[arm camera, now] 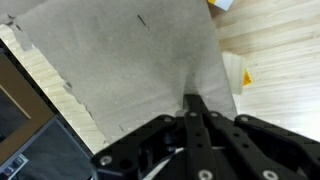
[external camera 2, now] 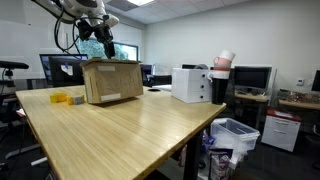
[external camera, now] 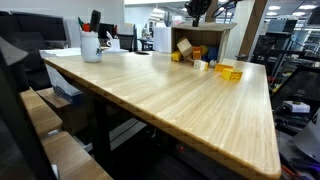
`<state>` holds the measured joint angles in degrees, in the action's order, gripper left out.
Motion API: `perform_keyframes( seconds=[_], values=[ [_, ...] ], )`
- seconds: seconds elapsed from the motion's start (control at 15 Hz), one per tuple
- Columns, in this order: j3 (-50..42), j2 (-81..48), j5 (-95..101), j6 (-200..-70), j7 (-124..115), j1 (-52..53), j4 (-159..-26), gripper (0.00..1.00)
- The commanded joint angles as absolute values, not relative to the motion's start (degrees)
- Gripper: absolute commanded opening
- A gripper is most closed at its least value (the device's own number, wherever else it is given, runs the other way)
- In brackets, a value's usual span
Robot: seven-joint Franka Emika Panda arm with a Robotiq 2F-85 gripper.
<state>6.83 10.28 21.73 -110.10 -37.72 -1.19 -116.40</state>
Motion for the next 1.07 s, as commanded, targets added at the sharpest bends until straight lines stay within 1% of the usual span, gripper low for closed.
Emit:
perform_keyframes(
  seconds=[0.0,1.0],
  values=[
    [7.1,9.1,21.7,-111.1,-40.4,-0.4,-119.4,0.00],
    [8.3,10.0,22.1,-111.3,-40.0,1.0,-121.1,0.00]
  ],
)
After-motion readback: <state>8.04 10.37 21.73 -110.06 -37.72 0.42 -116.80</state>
